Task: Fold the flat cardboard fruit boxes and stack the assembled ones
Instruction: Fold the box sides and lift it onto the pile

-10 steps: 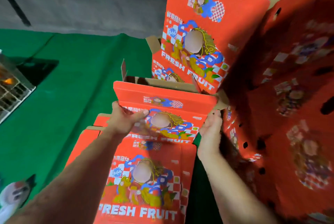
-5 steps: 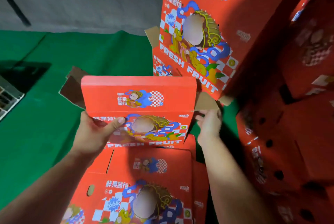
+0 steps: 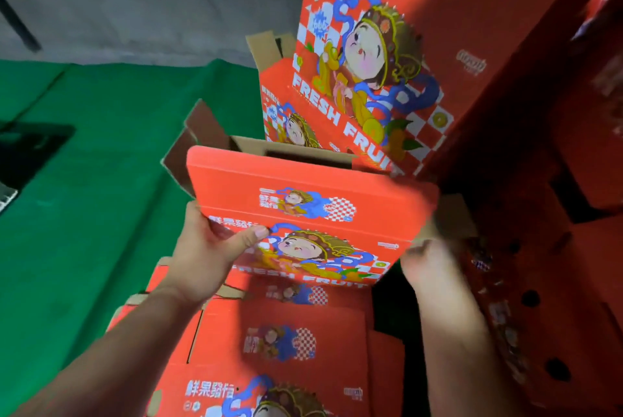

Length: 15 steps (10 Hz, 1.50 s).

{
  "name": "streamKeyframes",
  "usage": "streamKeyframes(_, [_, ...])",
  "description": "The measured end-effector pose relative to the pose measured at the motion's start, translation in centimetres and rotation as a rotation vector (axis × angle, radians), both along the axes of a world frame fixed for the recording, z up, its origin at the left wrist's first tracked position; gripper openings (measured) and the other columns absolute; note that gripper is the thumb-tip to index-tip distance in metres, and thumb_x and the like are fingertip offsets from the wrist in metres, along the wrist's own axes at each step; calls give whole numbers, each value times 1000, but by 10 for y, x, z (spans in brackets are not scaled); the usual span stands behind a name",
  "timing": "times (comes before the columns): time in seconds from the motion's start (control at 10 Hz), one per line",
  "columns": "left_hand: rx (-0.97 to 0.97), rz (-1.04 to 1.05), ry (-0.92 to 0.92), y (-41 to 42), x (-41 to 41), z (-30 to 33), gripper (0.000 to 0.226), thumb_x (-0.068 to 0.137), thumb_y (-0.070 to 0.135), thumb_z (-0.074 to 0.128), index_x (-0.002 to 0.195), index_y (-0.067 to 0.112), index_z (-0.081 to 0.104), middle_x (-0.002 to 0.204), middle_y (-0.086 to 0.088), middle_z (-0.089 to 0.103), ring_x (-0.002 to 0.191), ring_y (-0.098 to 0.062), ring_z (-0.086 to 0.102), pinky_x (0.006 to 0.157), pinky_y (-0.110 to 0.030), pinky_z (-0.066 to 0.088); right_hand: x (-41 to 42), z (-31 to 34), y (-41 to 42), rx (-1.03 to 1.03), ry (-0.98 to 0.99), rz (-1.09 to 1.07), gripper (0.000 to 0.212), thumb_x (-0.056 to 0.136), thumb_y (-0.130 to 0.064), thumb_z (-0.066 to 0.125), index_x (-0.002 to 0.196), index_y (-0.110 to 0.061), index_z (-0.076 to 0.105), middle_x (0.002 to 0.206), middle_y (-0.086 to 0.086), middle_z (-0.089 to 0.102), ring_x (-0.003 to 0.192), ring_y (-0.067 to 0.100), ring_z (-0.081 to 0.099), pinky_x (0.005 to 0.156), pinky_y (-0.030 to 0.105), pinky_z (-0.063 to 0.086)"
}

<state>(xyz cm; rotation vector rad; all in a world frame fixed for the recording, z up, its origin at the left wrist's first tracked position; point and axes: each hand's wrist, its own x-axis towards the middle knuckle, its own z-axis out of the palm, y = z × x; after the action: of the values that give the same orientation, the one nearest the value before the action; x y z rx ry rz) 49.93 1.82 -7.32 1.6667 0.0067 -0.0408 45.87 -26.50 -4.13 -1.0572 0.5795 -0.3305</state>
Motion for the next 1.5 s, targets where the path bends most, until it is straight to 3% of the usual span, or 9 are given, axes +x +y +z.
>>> streamKeyframes(0.1, [34,28,-2,-25,10,1,69,68,24,94,116,11,47,98,-12,76,86,-27,76,74,-44,62,5,14,-7,169,-281,-193,36,109,-6,21,91,-3,52,63,-9,67,58,-3,62,63,11,49])
streamKeyframes(0.2, [45,55,-22,-42,19,2,70,65,28,91,112,5,46,84,-18,72,62,-19,72,55,-27,57,23,30,-9,-122,-294,-268,50,96,-37,46,136,-9,58,127,12,67,114,18,64,98,32,48])
streamKeyframes(0.3, [41,146,-21,-48,28,6,64,75,11,90,119,-3,45,89,-22,70,55,-12,70,49,-22,54,49,45,-12,-572,-178,19,48,84,-45,57,131,-34,60,135,-5,64,130,10,57,116,38,40])
streamKeyframes(0.5, [48,217,-42,-76,58,8,51,85,4,82,109,14,39,90,-5,61,59,3,65,51,-17,53,64,45,-11,-740,-103,-151,81,84,-55,61,145,-5,48,144,18,53,133,26,53,114,44,40])
streamKeyframes(0.8, [279,198,207,-94,83,22,40,106,16,55,142,22,38,117,-16,57,79,0,69,64,-10,51,26,-39,23,-643,90,332,50,99,-2,59,147,-7,50,143,6,60,131,16,56,117,36,41])
streamKeyframes(0.9, [381,331,219,-115,55,22,101,85,32,82,158,13,15,147,-23,33,123,-27,45,108,-31,36,2,-47,38,-586,119,238,48,97,-2,62,144,-10,55,138,6,62,124,15,59,108,26,45])
streamKeyframes(1.2, [168,-85,-59,-112,-115,0,20,98,30,61,116,22,66,117,10,69,115,-9,63,105,-35,48,-84,-55,69,-695,130,309,43,98,-10,62,141,-13,57,127,-2,67,122,17,63,111,37,45])
streamKeyframes(1.4, [1077,-88,402,-41,-235,-43,93,52,86,53,139,53,53,163,0,38,141,-40,40,107,-53,34,-201,-81,80,-762,800,311,73,90,-29,75,151,-5,44,149,21,48,139,33,46,115,36,32])
streamKeyframes(1.5, [1057,-115,264,-57,-283,-55,90,37,72,81,116,29,80,141,-14,63,124,-57,55,97,-63,40,-239,-86,95,-535,720,229,65,78,0,81,138,6,56,123,24,67,115,38,64,102,43,45])
